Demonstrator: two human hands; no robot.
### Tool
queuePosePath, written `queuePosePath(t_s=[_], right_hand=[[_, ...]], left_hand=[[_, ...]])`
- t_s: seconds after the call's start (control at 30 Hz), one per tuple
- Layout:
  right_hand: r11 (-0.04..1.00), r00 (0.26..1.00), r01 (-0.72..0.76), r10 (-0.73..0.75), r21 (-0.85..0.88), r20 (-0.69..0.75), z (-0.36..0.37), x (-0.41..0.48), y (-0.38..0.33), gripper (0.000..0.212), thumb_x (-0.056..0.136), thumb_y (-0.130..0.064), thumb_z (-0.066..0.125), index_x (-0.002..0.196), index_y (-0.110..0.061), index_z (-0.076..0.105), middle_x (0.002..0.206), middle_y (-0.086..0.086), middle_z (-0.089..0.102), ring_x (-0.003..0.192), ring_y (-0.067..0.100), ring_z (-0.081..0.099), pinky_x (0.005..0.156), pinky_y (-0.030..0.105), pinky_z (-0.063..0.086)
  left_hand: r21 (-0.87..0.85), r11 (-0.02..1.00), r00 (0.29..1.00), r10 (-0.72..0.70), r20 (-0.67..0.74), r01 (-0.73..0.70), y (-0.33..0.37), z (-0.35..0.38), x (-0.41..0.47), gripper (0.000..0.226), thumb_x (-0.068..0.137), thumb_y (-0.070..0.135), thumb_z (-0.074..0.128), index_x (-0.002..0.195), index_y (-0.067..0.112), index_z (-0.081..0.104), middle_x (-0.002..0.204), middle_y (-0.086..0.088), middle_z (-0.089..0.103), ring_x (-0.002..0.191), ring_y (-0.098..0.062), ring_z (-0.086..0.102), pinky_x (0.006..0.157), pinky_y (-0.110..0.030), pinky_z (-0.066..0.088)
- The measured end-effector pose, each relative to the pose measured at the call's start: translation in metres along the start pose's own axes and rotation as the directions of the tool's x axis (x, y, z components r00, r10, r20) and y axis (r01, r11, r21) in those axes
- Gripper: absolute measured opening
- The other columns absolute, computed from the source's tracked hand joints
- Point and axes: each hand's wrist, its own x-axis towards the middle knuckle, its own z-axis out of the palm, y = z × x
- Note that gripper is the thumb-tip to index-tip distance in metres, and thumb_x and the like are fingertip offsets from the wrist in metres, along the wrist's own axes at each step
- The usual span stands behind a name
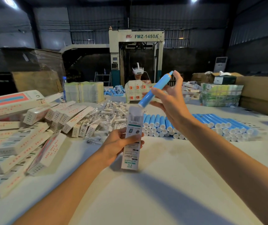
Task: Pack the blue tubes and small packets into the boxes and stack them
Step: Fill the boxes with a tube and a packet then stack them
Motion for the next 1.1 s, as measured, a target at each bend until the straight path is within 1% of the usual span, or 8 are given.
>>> queuePosePath(t_s=[0.2, 0.43, 0.57, 0.63, 0.73, 0.87, 1.0, 1.1], right_hand=[[0.981, 0.995, -0.095, 0.090, -0.170, -0.038, 0.010, 0.005, 0.018, 0.096, 0.091, 0.004, 0.073, 0.154, -0.040, 0.015, 0.141, 0.019, 0.050, 0.104, 0.027, 0.074, 0.092, 0.045, 0.062], [0.871, 0.987, -0.009, 0.088, -0.491, 0.137, 0.008, 0.015, 0.009, 0.085, 0.086, -0.004, 0.079, 0.141, -0.037, 0.023, 0.113, 0.022, 0.069, 0.095, 0.026, 0.074, 0.069, 0.028, 0.062], [0.826, 0.972, 0.013, 0.122, -0.563, 0.201, 0.011, 0.017, 0.003, 0.085, 0.086, -0.003, 0.078, 0.143, -0.032, 0.022, 0.121, 0.028, 0.066, 0.101, 0.037, 0.072, 0.087, 0.050, 0.062], [0.830, 0.969, 0.009, 0.130, -0.558, 0.210, 0.013, 0.018, 0.002, 0.086, 0.086, -0.001, 0.077, 0.144, -0.032, 0.022, 0.124, 0.029, 0.064, 0.104, 0.038, 0.071, 0.090, 0.052, 0.060], [0.872, 0.969, -0.042, 0.155, -0.488, 0.193, 0.013, 0.020, 0.003, 0.075, 0.088, -0.005, 0.076, 0.140, -0.031, 0.028, 0.121, 0.026, 0.067, 0.104, 0.033, 0.072, 0.086, 0.040, 0.062], [0.890, 0.967, -0.123, 0.208, -0.439, 0.151, 0.010, 0.021, 0.011, 0.061, 0.090, -0.011, 0.077, 0.130, -0.026, 0.035, 0.112, 0.011, 0.074, 0.095, 0.019, 0.072, 0.065, 0.020, 0.054], [0.854, 0.924, -0.093, 0.266, -0.512, 0.276, 0.010, 0.008, 0.031, 0.042, 0.094, -0.015, 0.074, 0.126, -0.019, 0.047, 0.113, -0.001, 0.071, 0.093, 0.007, 0.069, 0.069, 0.016, 0.053], [0.764, 0.927, 0.085, 0.175, -0.640, 0.333, 0.014, 0.000, 0.048, 0.028, 0.102, -0.024, 0.063, 0.129, -0.017, 0.061, 0.129, -0.002, 0.060, 0.111, 0.011, 0.059, 0.091, 0.026, 0.053]], left_hand=[[0.054, 0.999, 0.999, 0.002, 0.038, -0.004, -0.001, 0.008, -0.005, 0.061, 0.083, 0.020, 0.090, 0.134, 0.002, 0.062, 0.126, -0.016, 0.076, 0.109, -0.042, 0.075, 0.090, -0.047, 0.063], [0.099, 0.995, 1.000, 0.015, 0.025, -0.017, 0.001, 0.007, -0.007, 0.058, 0.085, 0.021, 0.087, 0.134, 0.003, 0.063, 0.124, -0.015, 0.076, 0.105, -0.041, 0.076, 0.090, -0.047, 0.062], [0.131, 0.991, 0.999, 0.027, 0.040, -0.032, 0.002, 0.008, -0.008, 0.050, 0.092, 0.019, 0.081, 0.136, 0.005, 0.061, 0.124, -0.013, 0.077, 0.106, -0.038, 0.076, 0.089, -0.042, 0.063], [0.145, 0.989, 0.998, 0.035, 0.050, -0.042, 0.002, 0.008, -0.009, 0.048, 0.094, 0.019, 0.078, 0.136, 0.006, 0.061, 0.124, -0.012, 0.077, 0.108, -0.037, 0.076, 0.090, -0.041, 0.063], [0.165, 0.984, 0.996, 0.048, 0.081, -0.061, 0.004, 0.007, -0.010, 0.052, 0.093, 0.024, 0.078, 0.138, 0.007, 0.059, 0.127, -0.011, 0.076, 0.110, -0.037, 0.075, 0.092, -0.042, 0.062], [0.177, 0.980, 0.994, 0.080, 0.077, -0.093, 0.005, 0.004, -0.010, 0.046, 0.095, 0.022, 0.075, 0.136, 0.008, 0.059, 0.126, -0.011, 0.076, 0.111, -0.035, 0.075, 0.090, -0.040, 0.063], [0.163, 0.983, 0.995, 0.096, -0.036, -0.089, 0.000, -0.004, -0.004, 0.036, 0.100, 0.017, 0.072, 0.133, 0.011, 0.060, 0.121, -0.010, 0.078, 0.108, -0.032, 0.076, 0.085, -0.035, 0.063], [0.175, 0.979, 0.979, 0.131, -0.154, -0.103, -0.003, -0.011, 0.002, 0.035, 0.102, 0.016, 0.070, 0.135, 0.015, 0.060, 0.118, -0.008, 0.079, 0.103, -0.031, 0.077, 0.083, -0.038, 0.064]])
